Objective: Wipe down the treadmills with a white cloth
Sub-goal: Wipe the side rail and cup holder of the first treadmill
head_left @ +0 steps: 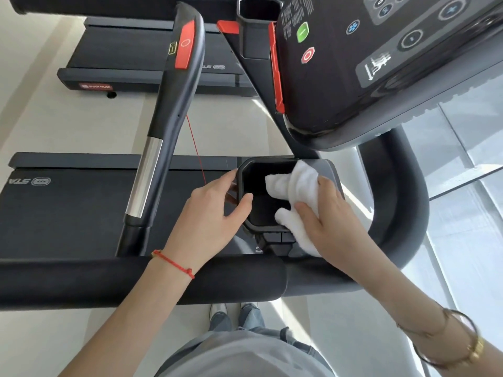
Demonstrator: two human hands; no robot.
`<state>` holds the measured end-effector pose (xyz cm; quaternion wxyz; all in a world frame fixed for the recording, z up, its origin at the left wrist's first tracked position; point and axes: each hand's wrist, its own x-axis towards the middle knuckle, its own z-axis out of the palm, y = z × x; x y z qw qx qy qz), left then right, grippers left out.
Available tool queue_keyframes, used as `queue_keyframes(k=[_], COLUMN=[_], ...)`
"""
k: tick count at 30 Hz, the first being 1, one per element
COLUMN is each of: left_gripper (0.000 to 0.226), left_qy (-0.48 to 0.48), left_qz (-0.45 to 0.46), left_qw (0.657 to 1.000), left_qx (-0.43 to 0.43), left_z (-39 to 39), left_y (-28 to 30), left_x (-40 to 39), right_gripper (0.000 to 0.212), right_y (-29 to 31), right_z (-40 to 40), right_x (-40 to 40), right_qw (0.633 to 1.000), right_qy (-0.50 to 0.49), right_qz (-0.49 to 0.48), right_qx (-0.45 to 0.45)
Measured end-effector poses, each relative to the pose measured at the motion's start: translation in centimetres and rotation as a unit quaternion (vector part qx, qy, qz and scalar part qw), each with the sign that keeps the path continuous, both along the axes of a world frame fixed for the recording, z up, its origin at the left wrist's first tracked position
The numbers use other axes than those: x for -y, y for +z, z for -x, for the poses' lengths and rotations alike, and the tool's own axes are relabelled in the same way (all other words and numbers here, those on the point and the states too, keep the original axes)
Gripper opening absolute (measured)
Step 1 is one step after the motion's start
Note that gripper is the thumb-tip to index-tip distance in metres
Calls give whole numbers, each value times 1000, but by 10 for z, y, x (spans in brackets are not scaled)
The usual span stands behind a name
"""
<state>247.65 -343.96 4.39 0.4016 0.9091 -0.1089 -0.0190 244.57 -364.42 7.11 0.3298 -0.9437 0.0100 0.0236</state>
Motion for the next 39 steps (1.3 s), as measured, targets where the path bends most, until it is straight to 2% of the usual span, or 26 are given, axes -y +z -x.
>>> queue_keyframes(k=[5,8,10,14,17,19,21,24,27,32,35,39], left_gripper=[47,48,51,38,40,50,53,52,51,49,54,51], left_qy=[1,-1,1,11,13,14,11,11,13,-1,-8,19], left_qz=[-5,-4,-8,-23,-23,-16,-8,-1,-9,-15,-32,-11], left_qw=[1000,1000,1000,999,999,1000,1000,1000,1000,1000,999,1000], left_qx=[3,-6,-13,-19,-22,-19,-12,-6,-2,0,-2,19], left_z=[1,2,1,1,1,1,2,2,1,2,4,11], left_y=[1,2,2,1,0,1,1,1,0,3,5,11], left_x=[0,1,1,1,1,1,1,1,1,1,-2,-13], right_gripper=[39,39,38,45,46,43,38,40,34,22,12,39], right_y=[8,6,8,7,6,5,4,4,1,10,21,30], right_z=[-44,-66,-74,-86,-84,-77,-66,-47,-28,6,21,32], right_x=[0,-7,-13,-23,-22,-13,-3,6,7,17,23,17], right_qw=[989,947,914,879,875,889,920,966,991,999,999,985], right_qy=[86,140,186,290,285,255,201,116,65,14,31,143], right_qz=[118,284,349,359,372,364,320,224,112,41,20,70], right_qx=[7,54,86,120,122,116,99,54,11,-24,22,69])
